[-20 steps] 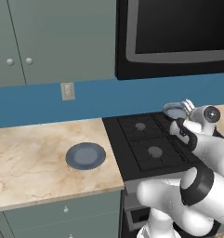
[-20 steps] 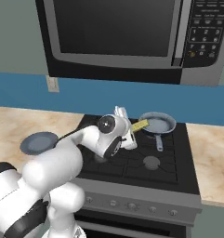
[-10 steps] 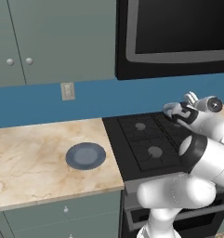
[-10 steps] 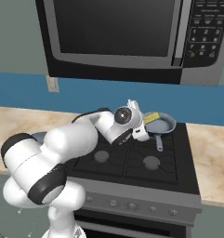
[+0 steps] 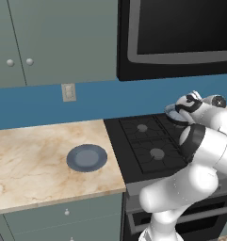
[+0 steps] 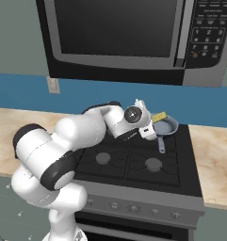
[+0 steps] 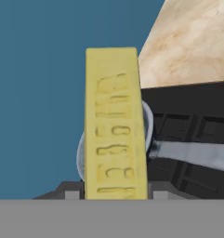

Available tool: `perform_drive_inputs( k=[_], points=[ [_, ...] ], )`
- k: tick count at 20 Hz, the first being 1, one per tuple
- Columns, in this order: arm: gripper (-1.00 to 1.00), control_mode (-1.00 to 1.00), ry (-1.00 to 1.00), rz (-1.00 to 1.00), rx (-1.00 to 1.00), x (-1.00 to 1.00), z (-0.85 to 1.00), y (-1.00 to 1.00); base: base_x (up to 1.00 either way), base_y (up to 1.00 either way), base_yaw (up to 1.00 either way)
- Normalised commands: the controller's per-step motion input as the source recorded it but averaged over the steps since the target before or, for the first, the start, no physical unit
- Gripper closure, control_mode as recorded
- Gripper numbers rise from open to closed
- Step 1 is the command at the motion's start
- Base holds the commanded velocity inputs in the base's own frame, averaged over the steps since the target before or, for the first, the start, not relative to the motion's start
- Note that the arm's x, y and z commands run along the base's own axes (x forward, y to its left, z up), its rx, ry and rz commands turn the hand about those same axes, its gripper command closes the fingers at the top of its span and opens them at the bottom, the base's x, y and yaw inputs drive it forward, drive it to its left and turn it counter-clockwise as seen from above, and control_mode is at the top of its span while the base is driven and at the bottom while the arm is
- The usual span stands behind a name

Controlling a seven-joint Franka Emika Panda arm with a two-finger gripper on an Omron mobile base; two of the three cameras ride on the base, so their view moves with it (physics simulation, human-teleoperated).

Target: Pick up the butter stick and place it in the pan. Then turn on the burner for the pan.

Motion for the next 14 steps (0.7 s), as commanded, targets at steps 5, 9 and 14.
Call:
perform_drive_inputs(
  k=[5, 9, 14],
  points=[
    [1.00, -1.00, 0.12, 0.05, 0.00, 0.25, 0.00, -0.08, 0.00, 0.00, 0.00],
    [1.00, -1.00, 0.10, 0.02, 0.01, 0.14, 0.00, -0.17, 0.00, 0.00, 0.00],
    [1.00, -1.00, 0.05, 0.09, 0.02, 0.26, 0.00, -0.14, 0.00, 0.00, 0.00]
  ],
)
